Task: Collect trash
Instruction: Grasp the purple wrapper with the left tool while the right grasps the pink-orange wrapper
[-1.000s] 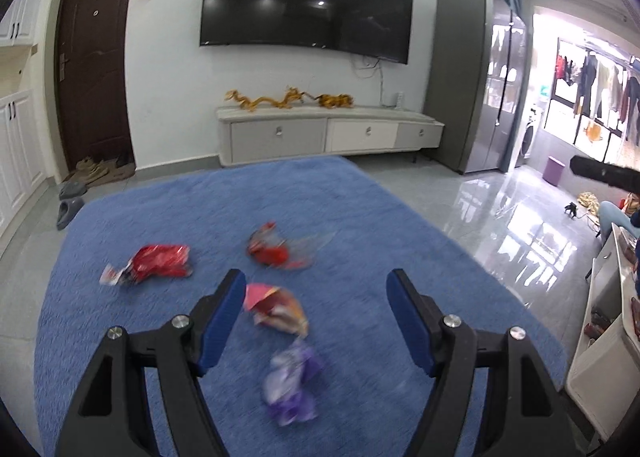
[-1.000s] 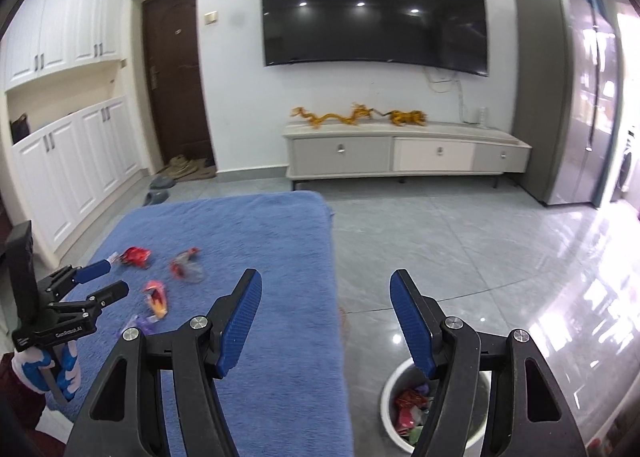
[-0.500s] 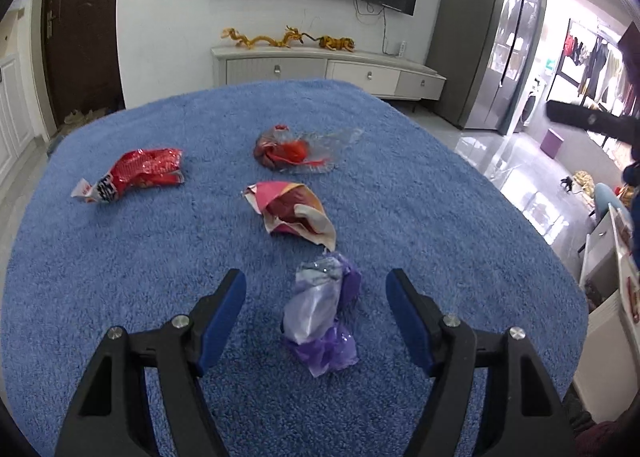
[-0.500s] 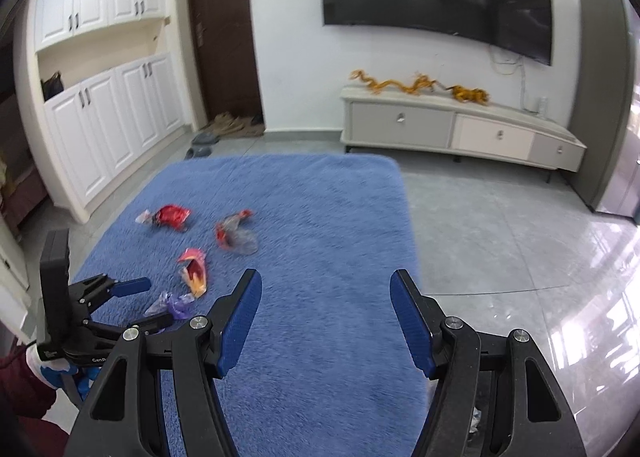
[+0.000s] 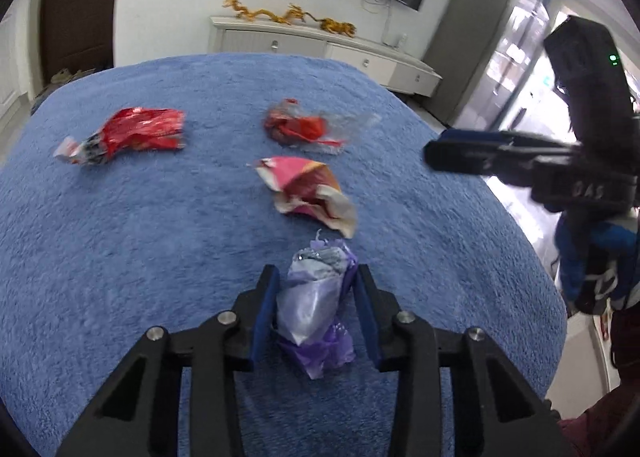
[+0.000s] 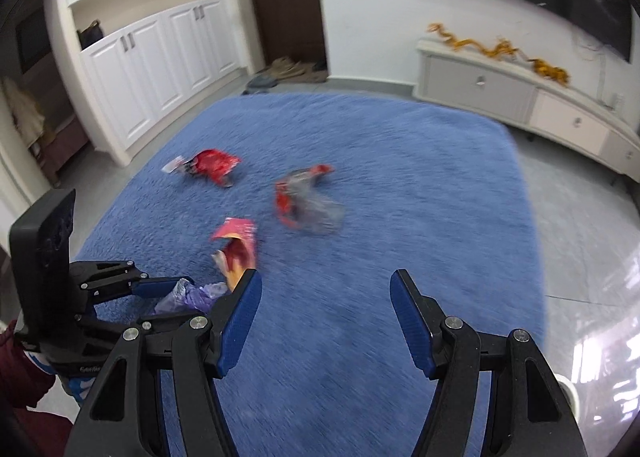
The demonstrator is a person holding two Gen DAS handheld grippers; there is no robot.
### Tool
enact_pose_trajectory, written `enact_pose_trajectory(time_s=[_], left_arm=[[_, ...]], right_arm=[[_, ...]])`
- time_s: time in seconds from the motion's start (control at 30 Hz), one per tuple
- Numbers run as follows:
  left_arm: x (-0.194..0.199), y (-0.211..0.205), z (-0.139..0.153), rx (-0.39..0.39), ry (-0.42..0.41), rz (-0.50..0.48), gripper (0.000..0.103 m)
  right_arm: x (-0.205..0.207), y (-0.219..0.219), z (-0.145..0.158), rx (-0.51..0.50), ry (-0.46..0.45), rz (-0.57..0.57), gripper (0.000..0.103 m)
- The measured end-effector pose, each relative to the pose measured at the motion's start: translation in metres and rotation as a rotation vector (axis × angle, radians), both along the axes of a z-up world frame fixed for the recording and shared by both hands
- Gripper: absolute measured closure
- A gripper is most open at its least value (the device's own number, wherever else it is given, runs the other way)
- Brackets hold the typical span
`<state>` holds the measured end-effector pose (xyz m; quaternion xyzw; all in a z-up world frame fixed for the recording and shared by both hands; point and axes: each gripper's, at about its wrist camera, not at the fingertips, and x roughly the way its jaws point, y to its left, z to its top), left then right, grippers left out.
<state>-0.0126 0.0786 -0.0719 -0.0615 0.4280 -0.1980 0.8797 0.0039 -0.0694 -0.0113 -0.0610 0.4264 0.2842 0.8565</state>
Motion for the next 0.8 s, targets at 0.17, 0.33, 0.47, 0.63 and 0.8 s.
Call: enact_pose_trajectory(time_s=[0.17, 0.33, 0.47, 0.63, 0.8], left_arm=[[-0.004, 0.026, 0.003, 0.021, -0.005, 0.097, 0.067], [-0.011, 0.048, 0.006, 0.035, -0.007, 0.165, 0.067], [-0.01, 0.062, 0.009, 0.039, -0.012, 0.204, 0.067], [-0.01, 0.063, 0.013, 0.052, -0.021, 0.22, 0.067], [-0.01, 0.051, 0.022, 0.09, -0.054, 0.204, 0.067]], right_arm=[[0.015, 0.043, -0.014, 0.024, 0.05, 0.092, 0.037], [0.02, 0.079, -0.03, 0.021, 0.084, 0.17, 0.037], [0.02, 0.093, -0.043, 0.005, 0.105, 0.199, 0.041], [0.017, 0.095, -0.049, -0.027, 0.095, 0.215, 0.068], [0.012, 0.081, -0.043, 0.027, 0.097, 0.211, 0.071]])
